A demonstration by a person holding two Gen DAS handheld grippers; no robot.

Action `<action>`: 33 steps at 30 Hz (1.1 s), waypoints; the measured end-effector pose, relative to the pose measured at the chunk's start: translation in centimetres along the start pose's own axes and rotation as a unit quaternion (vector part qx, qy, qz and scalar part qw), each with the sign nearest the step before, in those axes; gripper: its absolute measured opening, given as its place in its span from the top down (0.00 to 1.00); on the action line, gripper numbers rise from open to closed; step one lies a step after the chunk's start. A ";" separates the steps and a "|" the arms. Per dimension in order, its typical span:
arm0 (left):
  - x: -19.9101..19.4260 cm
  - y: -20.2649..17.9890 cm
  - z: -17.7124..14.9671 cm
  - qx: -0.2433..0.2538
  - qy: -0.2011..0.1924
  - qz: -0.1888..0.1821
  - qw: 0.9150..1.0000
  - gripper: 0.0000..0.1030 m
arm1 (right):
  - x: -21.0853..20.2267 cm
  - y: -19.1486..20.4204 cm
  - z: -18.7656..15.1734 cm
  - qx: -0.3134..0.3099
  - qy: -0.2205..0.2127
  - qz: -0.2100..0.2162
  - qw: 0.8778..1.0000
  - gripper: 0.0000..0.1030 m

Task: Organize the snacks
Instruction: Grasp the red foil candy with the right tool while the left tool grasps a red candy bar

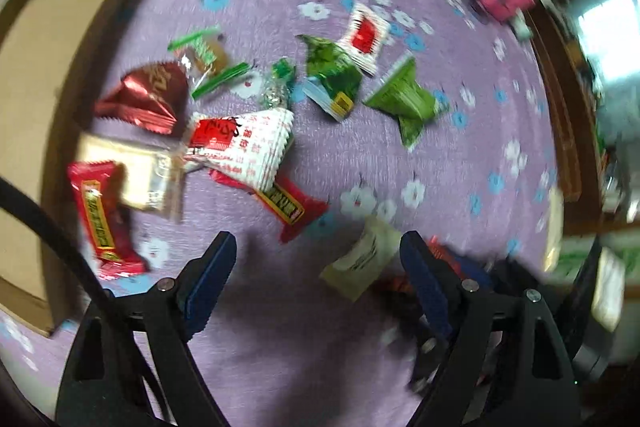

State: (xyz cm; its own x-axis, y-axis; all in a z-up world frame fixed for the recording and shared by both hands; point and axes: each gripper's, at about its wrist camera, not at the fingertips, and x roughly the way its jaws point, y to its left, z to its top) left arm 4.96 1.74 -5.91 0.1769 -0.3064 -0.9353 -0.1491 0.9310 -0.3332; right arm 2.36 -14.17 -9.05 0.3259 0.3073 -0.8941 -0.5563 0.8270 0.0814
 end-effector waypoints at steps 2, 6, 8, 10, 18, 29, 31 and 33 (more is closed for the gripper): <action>0.4 0.8 0.9 -0.044 0.006 -0.014 0.999 0.19 | 0.0 -0.1 0.0 -0.002 -0.002 0.003 1.000 0.44; 1.6 1.6 1.7 -0.093 0.029 -0.014 0.995 0.19 | 0.0 -0.3 -0.1 -0.007 -0.004 0.012 1.000 0.42; 1.5 1.5 1.6 -0.106 0.019 -0.015 0.994 0.19 | 0.0 -0.2 -0.1 -0.015 -0.002 0.010 1.000 0.39; 1.7 1.4 1.6 -0.115 0.018 -0.011 0.993 0.19 | 0.1 -0.2 -0.1 -0.022 0.000 0.006 1.000 0.36; 1.7 1.8 1.6 -0.151 -0.012 -0.016 0.988 0.24 | 0.5 -1.0 -0.2 -0.012 0.008 -0.023 1.000 0.15; 1.6 2.1 1.1 -0.132 -0.006 0.018 0.991 0.81 | 0.3 -1.7 -0.1 0.019 -0.002 -0.031 0.999 0.17; 1.6 1.6 0.7 -0.120 -0.004 0.020 0.993 0.81 | 0.3 -1.8 -0.1 0.014 -0.008 -0.029 0.999 0.24; 1.8 1.3 0.5 -0.113 0.001 0.017 0.993 0.81 | 0.0 -1.8 0.0 0.001 -0.015 -0.021 1.000 0.43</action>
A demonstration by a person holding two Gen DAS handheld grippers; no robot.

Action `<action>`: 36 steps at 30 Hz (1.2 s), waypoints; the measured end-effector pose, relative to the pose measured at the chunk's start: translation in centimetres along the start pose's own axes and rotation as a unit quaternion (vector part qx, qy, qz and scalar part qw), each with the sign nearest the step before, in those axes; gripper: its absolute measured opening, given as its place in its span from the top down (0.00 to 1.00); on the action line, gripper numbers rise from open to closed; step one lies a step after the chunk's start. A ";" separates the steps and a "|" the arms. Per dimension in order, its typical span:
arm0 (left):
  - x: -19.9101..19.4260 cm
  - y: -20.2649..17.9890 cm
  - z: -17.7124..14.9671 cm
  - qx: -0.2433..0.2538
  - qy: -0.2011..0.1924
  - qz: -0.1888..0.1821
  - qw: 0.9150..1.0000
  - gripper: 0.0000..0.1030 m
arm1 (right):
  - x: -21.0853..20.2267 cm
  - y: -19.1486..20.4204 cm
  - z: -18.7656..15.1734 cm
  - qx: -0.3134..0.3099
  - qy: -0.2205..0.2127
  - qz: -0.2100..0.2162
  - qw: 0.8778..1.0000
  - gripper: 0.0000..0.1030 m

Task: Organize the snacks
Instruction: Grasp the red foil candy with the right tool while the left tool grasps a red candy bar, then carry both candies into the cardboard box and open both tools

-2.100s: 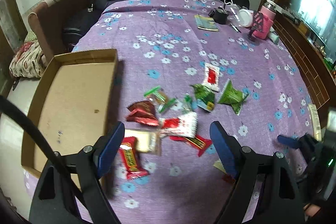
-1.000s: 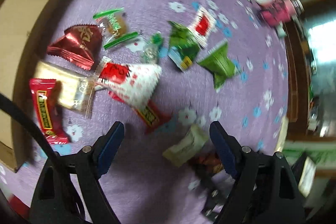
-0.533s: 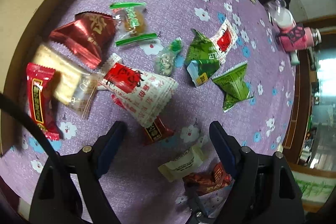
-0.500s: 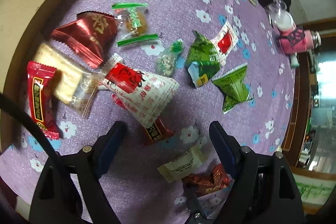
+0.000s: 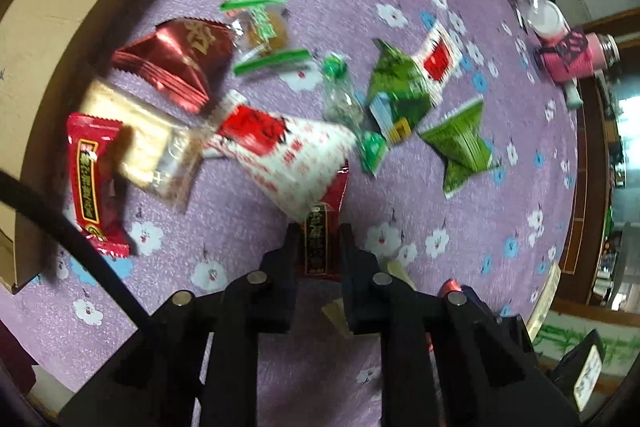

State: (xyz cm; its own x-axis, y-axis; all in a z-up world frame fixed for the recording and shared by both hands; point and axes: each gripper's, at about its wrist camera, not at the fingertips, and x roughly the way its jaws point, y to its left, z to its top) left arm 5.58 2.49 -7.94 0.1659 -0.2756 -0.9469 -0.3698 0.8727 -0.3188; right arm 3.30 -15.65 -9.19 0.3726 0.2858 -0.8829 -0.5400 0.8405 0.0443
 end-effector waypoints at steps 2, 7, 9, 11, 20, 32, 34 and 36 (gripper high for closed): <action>0.0 0.1 -0.2 0.002 0.006 -0.006 1.000 0.81 | -0.1 0.2 0.0 0.000 0.000 0.007 1.000 0.44; 0.0 1.0 -1.0 0.010 0.036 -0.039 0.999 0.81 | -0.4 0.9 -0.2 0.009 0.009 0.006 1.000 0.46; -0.2 1.3 -1.2 0.014 0.044 -0.046 0.998 0.81 | -1.0 0.8 -0.4 0.014 0.005 0.008 1.000 0.47; -0.5 1.6 -1.6 0.020 0.047 -0.049 0.998 0.81 | -1.7 0.9 -0.7 0.017 0.001 0.014 1.000 0.47; -2.0 2.7 -3.0 0.046 0.057 -0.068 0.995 0.81 | -4.2 0.8 -1.0 0.046 -0.006 0.024 0.999 0.46; -9.1 7.8 -0.9 0.022 -0.025 -0.078 0.996 0.81 | -4.2 9.6 9.2 -0.052 -0.056 0.089 0.993 0.47; -10.7 9.8 0.3 0.011 -0.050 -0.065 0.997 0.81 | -3.3 12.1 11.4 -0.081 -0.061 0.101 0.990 0.47; -11.8 11.7 1.8 0.002 -0.070 -0.047 0.996 0.81 | -2.5 13.9 13.3 -0.101 -0.066 0.109 0.987 0.47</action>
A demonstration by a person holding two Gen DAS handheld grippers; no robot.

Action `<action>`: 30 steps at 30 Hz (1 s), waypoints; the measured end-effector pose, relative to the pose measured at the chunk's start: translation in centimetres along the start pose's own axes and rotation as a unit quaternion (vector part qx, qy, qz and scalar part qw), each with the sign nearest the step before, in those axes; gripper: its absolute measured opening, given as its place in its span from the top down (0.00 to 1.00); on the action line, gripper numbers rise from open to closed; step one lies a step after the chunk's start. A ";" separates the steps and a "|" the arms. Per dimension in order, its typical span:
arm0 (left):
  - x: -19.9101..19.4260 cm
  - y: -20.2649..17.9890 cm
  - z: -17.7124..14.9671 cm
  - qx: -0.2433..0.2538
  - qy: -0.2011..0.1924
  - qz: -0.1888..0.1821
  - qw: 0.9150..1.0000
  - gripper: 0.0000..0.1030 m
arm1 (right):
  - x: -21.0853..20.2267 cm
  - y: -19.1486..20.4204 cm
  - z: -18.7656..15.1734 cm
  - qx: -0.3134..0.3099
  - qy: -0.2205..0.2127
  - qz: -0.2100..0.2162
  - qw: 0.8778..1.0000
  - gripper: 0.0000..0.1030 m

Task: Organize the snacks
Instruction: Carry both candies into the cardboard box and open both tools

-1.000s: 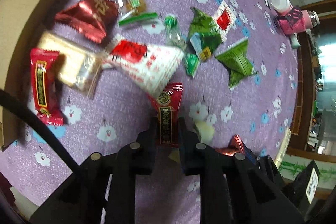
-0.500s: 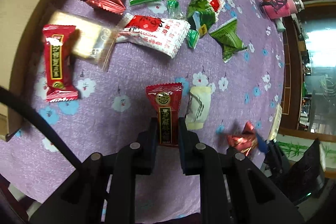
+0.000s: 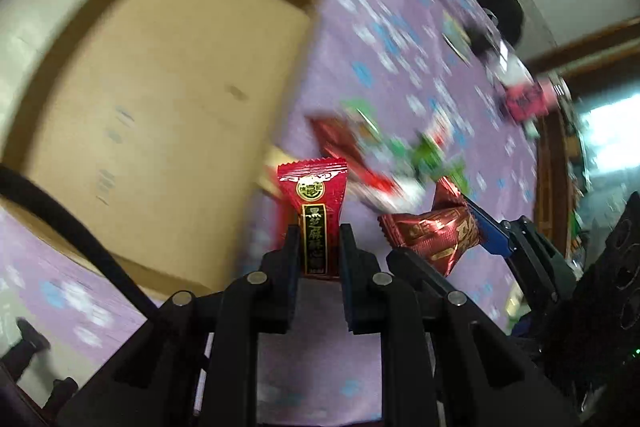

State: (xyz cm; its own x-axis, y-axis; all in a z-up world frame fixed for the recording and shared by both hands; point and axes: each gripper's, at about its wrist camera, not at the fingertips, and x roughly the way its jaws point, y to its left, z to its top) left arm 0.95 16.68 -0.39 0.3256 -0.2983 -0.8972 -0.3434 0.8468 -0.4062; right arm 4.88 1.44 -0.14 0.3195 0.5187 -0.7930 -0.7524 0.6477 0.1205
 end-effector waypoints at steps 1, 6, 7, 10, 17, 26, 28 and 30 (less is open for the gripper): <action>-0.5 1.0 1.1 -0.005 -0.010 0.011 1.000 0.81 | 0.8 0.5 1.1 -0.009 -0.004 0.003 1.000 0.47; -1.5 4.6 6.8 -0.017 -0.046 0.054 0.997 0.81 | 5.8 1.3 6.4 -0.009 -0.012 0.006 1.000 0.47; -1.5 5.1 7.8 -0.017 -0.051 0.056 0.997 0.81 | 7.2 1.0 7.7 0.000 -0.012 0.005 1.000 0.46; -1.0 6.2 11.4 -0.010 -0.064 0.079 0.995 0.81 | 10.2 0.4 10.2 0.020 -0.009 0.003 1.000 0.47; 1.6 8.8 17.2 -0.029 -0.050 0.097 0.994 0.81 | 15.3 -1.5 12.8 0.055 0.022 -0.013 0.998 0.47; 3.8 10.3 19.4 -0.041 -0.021 0.114 0.992 0.81 | 18.2 -1.4 13.9 0.049 0.054 -0.018 0.997 0.46; 3.8 10.3 19.5 -0.038 -0.024 0.118 0.992 0.81 | 18.6 -1.8 13.8 0.056 0.064 -0.016 0.996 0.46; 3.8 10.4 19.4 -0.036 -0.023 0.124 0.991 0.81 | 18.6 -2.1 13.6 0.058 0.067 -0.017 0.996 0.46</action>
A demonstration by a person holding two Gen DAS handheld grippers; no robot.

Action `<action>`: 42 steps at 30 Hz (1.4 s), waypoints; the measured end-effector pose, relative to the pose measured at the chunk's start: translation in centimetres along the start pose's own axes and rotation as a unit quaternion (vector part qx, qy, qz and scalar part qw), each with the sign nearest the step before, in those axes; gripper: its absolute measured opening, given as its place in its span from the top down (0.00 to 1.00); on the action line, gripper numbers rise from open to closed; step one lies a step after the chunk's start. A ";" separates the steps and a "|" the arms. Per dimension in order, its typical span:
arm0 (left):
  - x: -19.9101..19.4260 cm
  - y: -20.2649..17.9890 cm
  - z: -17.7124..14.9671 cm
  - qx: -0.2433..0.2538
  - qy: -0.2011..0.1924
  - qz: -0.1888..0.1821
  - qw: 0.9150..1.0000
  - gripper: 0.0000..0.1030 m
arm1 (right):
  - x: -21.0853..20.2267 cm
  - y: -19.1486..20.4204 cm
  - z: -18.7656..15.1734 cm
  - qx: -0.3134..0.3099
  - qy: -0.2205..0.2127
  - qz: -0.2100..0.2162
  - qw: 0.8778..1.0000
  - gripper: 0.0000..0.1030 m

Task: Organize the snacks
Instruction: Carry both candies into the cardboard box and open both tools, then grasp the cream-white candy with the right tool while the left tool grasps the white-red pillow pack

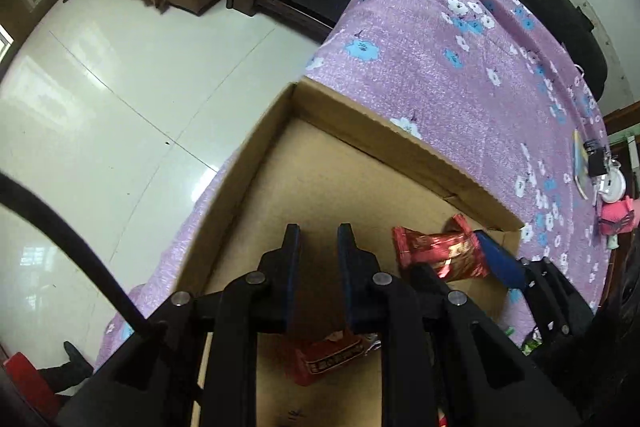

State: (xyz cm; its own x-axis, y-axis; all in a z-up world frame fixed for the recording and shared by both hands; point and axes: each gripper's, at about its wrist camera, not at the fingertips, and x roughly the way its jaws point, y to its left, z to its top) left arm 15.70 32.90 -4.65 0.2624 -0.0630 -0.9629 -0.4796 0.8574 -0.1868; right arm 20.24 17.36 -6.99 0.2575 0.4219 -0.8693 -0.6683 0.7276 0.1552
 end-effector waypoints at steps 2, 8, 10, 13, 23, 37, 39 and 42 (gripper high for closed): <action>-0.6 0.0 -0.5 -0.001 -0.003 -0.001 1.000 0.79 | -1.0 -0.2 -0.4 0.001 -0.006 0.005 1.000 0.46; -5.8 -2.4 -6.1 0.067 -0.056 -0.006 0.996 0.74 | -8.4 -2.0 -4.8 -0.008 -0.049 0.055 0.997 0.36; -7.2 -3.7 -9.2 0.089 -0.062 -0.020 0.994 0.59 | -10.6 -2.8 -7.1 -0.017 -0.055 0.058 0.997 0.35; -8.4 -6.2 -14.1 0.128 -0.072 -0.040 0.988 0.55 | -13.6 -5.0 -12.0 -0.031 -0.055 0.025 0.998 0.32; -4.3 -12.4 -24.0 0.169 -0.016 -0.046 0.984 0.55 | -14.7 -11.1 -24.6 0.038 0.004 -0.002 0.999 0.32; -1.7 -17.4 -23.6 0.205 -0.014 0.003 0.979 0.48 | -13.5 -10.4 -26.6 0.024 -0.013 -0.051 0.998 0.81; -1.5 -18.1 -23.6 0.236 -0.013 0.011 0.972 0.48 | -13.9 -10.9 -26.9 0.026 -0.009 -0.057 0.998 0.82; -1.4 -19.6 -23.3 0.293 -0.005 -0.009 0.956 0.41 | -14.8 -12.1 -27.9 0.032 -0.004 -0.068 0.997 0.82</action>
State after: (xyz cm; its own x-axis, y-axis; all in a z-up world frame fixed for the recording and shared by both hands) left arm 5.19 4.25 -4.17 0.2757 -0.0784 -0.9581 0.0765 0.9953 -0.0594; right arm 5.04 -12.80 -9.13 0.3475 0.3214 -0.8809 -0.5807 0.8114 0.0670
